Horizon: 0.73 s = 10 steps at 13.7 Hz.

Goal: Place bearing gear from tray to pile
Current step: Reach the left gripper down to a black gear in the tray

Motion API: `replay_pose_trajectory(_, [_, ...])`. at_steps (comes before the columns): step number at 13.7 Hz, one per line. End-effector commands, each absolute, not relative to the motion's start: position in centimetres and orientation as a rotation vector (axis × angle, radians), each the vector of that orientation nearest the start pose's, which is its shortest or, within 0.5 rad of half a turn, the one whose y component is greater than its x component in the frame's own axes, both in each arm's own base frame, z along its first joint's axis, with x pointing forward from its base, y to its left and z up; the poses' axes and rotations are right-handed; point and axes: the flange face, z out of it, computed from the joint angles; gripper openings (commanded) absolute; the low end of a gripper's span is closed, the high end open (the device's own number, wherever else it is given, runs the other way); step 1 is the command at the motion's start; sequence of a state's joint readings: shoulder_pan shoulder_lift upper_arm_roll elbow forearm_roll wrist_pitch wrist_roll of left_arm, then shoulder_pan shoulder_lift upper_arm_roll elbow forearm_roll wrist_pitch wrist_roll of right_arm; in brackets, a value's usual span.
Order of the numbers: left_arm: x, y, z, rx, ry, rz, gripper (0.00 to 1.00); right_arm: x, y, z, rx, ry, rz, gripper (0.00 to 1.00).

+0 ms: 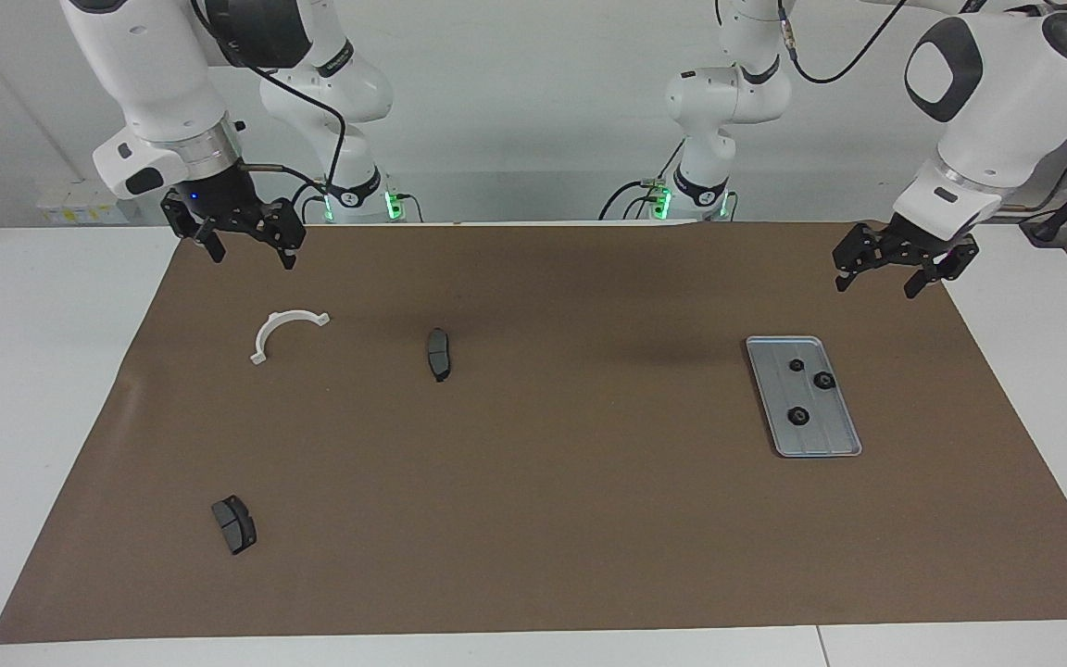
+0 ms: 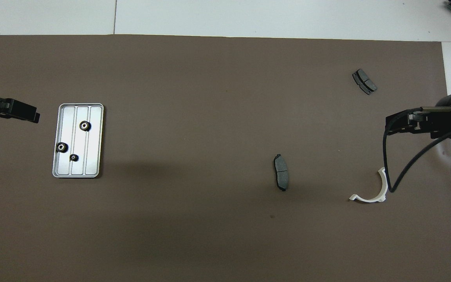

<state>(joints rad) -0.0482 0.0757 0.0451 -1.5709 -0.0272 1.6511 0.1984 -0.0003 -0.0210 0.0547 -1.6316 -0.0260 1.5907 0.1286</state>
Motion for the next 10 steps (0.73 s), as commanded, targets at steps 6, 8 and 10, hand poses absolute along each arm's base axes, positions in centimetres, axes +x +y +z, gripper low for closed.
replay_pose_trajectory(6, [57.3, 0.0, 56.4, -3.133, 0.287, -0.047, 1.00, 54.5, 2.4, 61.0, -3.146, 0.055, 0.026, 1.00])
replay_pose_trajectory(8, [57.3, 0.0, 52.8, -3.134, 0.283, -0.042, 1.00, 54.5, 2.9, 61.0, -3.146, 0.039, 0.033, 1.00])
replay_pose_trajectory(10, [57.6, 0.2, 49.2, -3.131, 0.277, -0.073, 1.00, 54.5, 3.1, 61.0, -3.146, 0.029, 0.033, 1.00])
